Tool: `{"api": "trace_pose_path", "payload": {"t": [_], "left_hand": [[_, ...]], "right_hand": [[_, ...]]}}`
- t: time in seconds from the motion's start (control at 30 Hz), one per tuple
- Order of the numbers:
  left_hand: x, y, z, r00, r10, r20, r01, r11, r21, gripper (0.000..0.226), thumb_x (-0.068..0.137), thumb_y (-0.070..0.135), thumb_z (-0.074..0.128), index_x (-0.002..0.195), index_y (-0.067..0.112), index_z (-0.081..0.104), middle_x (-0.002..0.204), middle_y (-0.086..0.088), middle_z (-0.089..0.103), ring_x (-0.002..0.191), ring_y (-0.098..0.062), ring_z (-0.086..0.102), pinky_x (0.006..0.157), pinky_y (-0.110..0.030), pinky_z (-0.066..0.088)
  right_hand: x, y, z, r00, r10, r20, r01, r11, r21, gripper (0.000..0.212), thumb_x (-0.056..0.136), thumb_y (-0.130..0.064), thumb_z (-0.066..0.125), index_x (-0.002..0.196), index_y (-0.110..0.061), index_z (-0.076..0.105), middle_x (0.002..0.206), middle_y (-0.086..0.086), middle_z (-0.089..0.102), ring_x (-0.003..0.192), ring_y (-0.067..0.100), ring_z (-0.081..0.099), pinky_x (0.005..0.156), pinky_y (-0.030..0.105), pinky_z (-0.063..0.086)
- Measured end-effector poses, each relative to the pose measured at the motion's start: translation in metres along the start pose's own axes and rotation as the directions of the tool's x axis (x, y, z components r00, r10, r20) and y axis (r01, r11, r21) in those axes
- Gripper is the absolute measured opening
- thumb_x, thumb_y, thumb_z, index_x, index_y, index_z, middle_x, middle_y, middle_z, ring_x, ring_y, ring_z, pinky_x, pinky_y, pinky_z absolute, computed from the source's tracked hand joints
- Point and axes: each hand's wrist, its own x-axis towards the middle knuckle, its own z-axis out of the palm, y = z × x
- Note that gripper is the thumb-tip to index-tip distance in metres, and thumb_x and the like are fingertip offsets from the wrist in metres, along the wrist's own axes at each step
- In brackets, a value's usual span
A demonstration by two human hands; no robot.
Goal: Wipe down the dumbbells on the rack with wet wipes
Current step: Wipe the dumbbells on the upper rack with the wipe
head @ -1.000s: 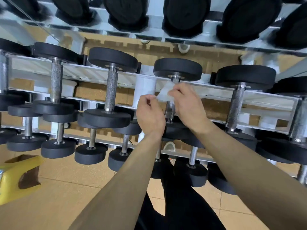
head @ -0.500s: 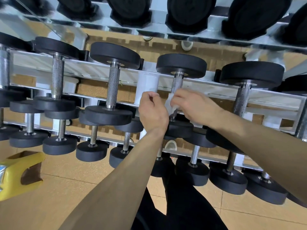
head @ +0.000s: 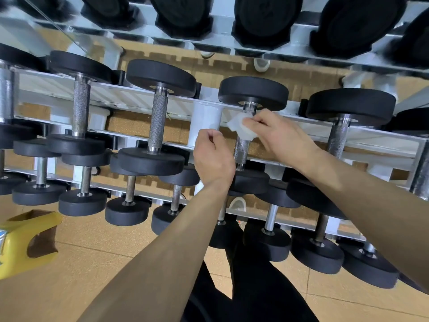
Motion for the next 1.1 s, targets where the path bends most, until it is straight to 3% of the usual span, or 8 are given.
{"api": "trace_pose_path", "payload": {"t": [0.13,0.33,0.5,0.7,0.83,0.97,1.03,1.1], "left_hand": [[0.001,-0.001,0.000,1.000,0.005,0.008,-0.005,1.000,0.011,0.016,0.097,0.019,0.046,0.086,0.021,0.058,0.087,0.003,0.066,0.085,-0.020,0.059,0.081,-0.038,0.051],[0.000,-0.001,0.000,1.000,0.029,0.010,-0.030,0.999,0.021,0.018,0.095,0.024,0.043,0.086,0.019,0.058,0.087,0.001,0.065,0.084,-0.023,0.059,0.081,-0.044,0.052],[0.000,0.001,0.000,1.000,0.008,-0.008,-0.008,1.000,0.000,0.020,0.096,0.026,0.042,0.088,0.018,0.059,0.092,-0.002,0.067,0.090,-0.025,0.059,0.084,-0.044,0.050],[-0.001,0.000,-0.002,0.999,0.035,-0.040,-0.037,0.999,-0.032,0.020,0.100,0.025,0.042,0.090,0.017,0.057,0.095,-0.004,0.064,0.092,-0.028,0.057,0.087,-0.048,0.048],[-0.003,0.002,-0.004,0.997,0.062,-0.049,-0.065,0.996,-0.059,0.020,0.102,0.026,0.040,0.089,0.017,0.053,0.092,-0.001,0.059,0.090,-0.025,0.053,0.085,-0.049,0.047],[-0.004,0.003,-0.003,0.998,0.034,-0.059,-0.039,0.995,-0.096,0.020,0.103,0.028,0.039,0.086,0.022,0.049,0.090,0.003,0.054,0.089,-0.024,0.050,0.088,-0.049,0.046],[-0.004,0.003,-0.004,0.997,0.034,-0.067,-0.041,0.993,-0.110,0.021,0.103,0.029,0.039,0.084,0.025,0.047,0.090,0.002,0.054,0.090,-0.025,0.051,0.088,-0.050,0.045],[-0.004,0.002,-0.005,0.996,0.053,-0.066,-0.060,0.992,-0.114,0.020,0.104,0.027,0.040,0.087,0.020,0.049,0.091,0.000,0.055,0.091,-0.025,0.051,0.089,-0.049,0.044]], "right_hand": [[0.002,-0.007,0.013,0.996,-0.007,-0.089,0.001,0.998,-0.065,0.034,0.071,0.013,0.071,0.101,-0.001,0.066,0.091,0.019,0.060,0.069,0.038,0.060,0.052,0.040,0.049],[-0.006,-0.021,0.010,0.954,-0.269,0.134,0.275,0.961,-0.022,0.025,0.071,0.004,0.077,0.087,-0.010,0.063,0.080,0.010,0.057,0.066,0.032,0.060,0.051,0.035,0.048],[0.018,-0.016,-0.001,0.996,-0.086,0.012,0.086,0.996,-0.001,0.017,0.078,-0.005,0.073,0.094,-0.006,0.066,0.089,0.013,0.061,0.078,0.038,0.065,0.063,0.040,0.051],[0.012,-0.047,-0.008,0.929,-0.120,0.350,0.142,0.989,-0.040,0.014,0.088,-0.007,0.058,0.100,-0.007,0.066,0.098,0.013,0.062,0.089,0.038,0.063,0.070,0.041,0.050],[0.050,-0.033,-0.015,0.980,0.101,0.170,-0.068,0.980,-0.188,0.010,0.092,-0.009,0.059,0.100,-0.010,0.066,0.099,0.013,0.063,0.083,0.036,0.061,0.065,0.039,0.048],[0.049,-0.043,-0.004,0.970,0.238,0.043,-0.216,0.933,-0.287,0.018,0.089,0.001,0.063,0.107,-0.003,0.063,0.101,0.019,0.061,0.085,0.042,0.064,0.059,0.039,0.042],[0.036,-0.052,0.000,0.973,0.217,0.074,-0.193,0.950,-0.244,0.017,0.092,-0.004,0.061,0.108,-0.006,0.063,0.103,0.018,0.061,0.090,0.042,0.065,0.067,0.043,0.050],[0.021,-0.068,0.001,0.962,0.110,0.250,-0.068,0.983,-0.170,0.014,0.093,-0.008,0.055,0.105,-0.010,0.063,0.097,0.010,0.061,0.091,0.038,0.065,0.072,0.043,0.054]]}}
